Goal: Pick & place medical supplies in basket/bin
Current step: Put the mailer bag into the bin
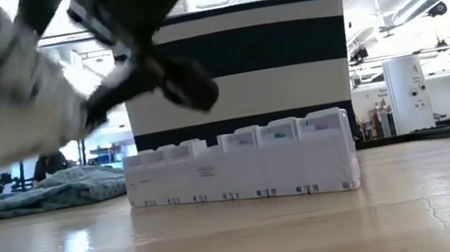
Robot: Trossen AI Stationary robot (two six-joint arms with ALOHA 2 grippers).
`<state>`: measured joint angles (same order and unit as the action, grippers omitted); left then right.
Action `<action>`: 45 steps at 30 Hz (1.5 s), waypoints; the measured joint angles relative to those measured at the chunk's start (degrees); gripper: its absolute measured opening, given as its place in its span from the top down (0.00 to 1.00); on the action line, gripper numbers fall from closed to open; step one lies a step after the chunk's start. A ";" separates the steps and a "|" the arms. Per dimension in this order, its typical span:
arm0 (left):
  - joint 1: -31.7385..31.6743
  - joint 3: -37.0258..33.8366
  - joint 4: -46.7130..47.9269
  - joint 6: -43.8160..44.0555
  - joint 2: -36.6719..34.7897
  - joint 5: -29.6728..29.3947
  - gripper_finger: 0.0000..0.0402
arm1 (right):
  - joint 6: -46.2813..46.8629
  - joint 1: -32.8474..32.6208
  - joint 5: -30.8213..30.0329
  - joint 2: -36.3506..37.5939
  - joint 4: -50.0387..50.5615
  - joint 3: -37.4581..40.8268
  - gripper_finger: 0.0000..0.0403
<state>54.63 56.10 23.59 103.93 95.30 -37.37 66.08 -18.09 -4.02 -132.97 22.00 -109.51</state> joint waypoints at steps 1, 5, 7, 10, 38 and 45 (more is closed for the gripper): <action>0.00 0.00 0.05 -0.93 -1.04 -0.39 0.19 | -0.62 0.00 -0.65 0.79 0.63 0.00 0.53; 0.07 0.00 0.70 -3.31 -5.46 -4.72 0.19 | -3.13 0.04 -3.56 4.14 2.72 0.00 0.54; 0.09 0.00 1.63 -4.39 -7.83 -7.28 0.19 | -3.86 0.07 -5.67 5.95 4.16 -0.01 0.54; 0.05 0.00 2.95 -6.06 -11.39 -11.01 0.19 | -4.94 0.06 -9.41 8.78 7.03 -0.13 0.54; 0.11 0.22 -14.62 -35.54 -24.94 -20.15 0.19 | -15.46 13.32 -44.64 38.32 37.86 0.11 0.54; 0.13 0.22 -17.99 -35.47 -22.97 -20.12 0.19 | -26.10 28.77 -28.53 36.39 38.13 0.24 0.44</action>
<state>54.76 56.31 5.61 68.47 72.33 -57.49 39.98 10.69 -32.55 -96.58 60.12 -109.27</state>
